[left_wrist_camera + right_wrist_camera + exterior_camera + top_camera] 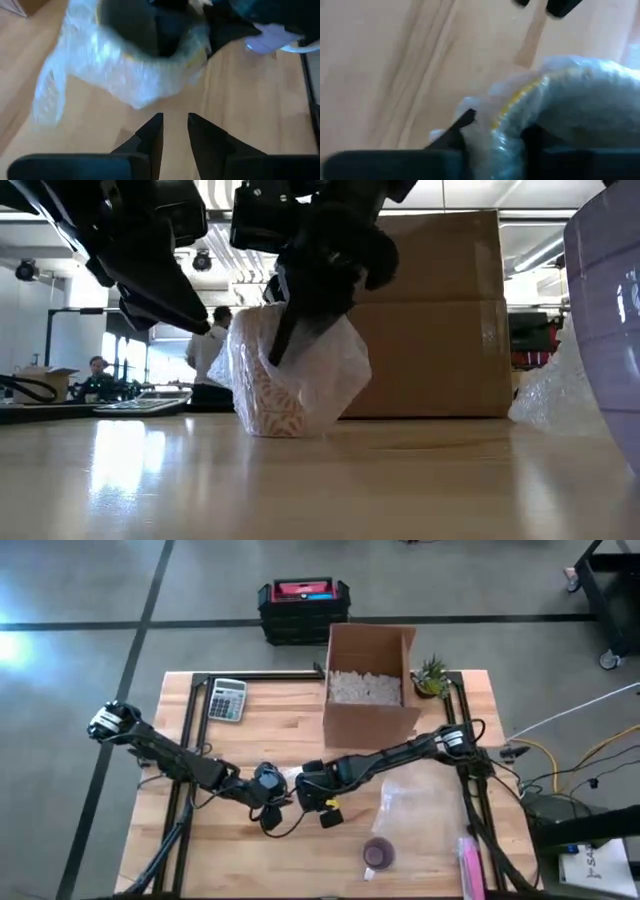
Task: Wrap mug
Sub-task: Put the wrapped orange patterned mug into the cardboard box
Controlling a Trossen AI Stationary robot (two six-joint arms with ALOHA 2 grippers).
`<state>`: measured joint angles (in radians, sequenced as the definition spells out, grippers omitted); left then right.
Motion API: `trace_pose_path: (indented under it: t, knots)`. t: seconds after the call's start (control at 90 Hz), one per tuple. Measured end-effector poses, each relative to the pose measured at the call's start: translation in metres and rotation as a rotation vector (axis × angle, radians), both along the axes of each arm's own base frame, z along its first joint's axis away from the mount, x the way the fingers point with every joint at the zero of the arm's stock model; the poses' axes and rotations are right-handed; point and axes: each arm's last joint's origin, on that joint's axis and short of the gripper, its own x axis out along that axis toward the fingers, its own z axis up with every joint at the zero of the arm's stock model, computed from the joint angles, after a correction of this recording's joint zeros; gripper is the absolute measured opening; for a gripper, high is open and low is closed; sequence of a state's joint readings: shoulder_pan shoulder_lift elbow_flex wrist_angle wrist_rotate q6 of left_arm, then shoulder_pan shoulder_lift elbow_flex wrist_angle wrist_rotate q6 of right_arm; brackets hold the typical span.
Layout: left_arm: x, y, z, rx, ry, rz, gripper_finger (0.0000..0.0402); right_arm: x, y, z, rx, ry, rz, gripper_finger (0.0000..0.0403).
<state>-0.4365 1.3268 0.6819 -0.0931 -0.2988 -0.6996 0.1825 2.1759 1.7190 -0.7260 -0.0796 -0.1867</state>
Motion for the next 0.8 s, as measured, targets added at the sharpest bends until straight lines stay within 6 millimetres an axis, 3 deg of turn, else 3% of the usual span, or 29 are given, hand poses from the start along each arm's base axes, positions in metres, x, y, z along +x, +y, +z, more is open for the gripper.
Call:
trace_pose_path:
  t: [0.233, 0.3, 0.411, 0.578, 0.689, 0.8]
  knots:
    - [-0.016, -0.004, 0.018, -0.03, -0.035, -0.023, 0.0044, -0.013, 0.007, 0.048, 0.041, 0.015, 0.022, 0.0049]
    - [-0.021, -0.005, 0.024, -0.031, -0.061, -0.03, 0.0037, -0.018, 0.009, 0.081, 0.049, -0.071, 0.051, 0.0047]
    - [-0.027, -0.005, 0.032, -0.006, -0.101, -0.035, 0.0028, -0.041, 0.009, 0.144, 0.047, -0.186, 0.117, 0.0045]
    - [-0.03, -0.002, 0.039, 0.033, -0.135, -0.047, 0.0022, -0.077, 0.005, 0.206, 0.095, -0.325, 0.161, 0.0045]
    - [-0.03, -0.002, 0.039, 0.054, -0.142, -0.038, 0.0023, -0.108, -0.011, 0.261, 0.092, -0.514, 0.128, 0.0045]
    - [-0.03, -0.001, 0.038, 0.067, -0.137, -0.031, 0.0022, -0.136, -0.033, 0.297, 0.023, -0.658, 0.041, 0.0044]
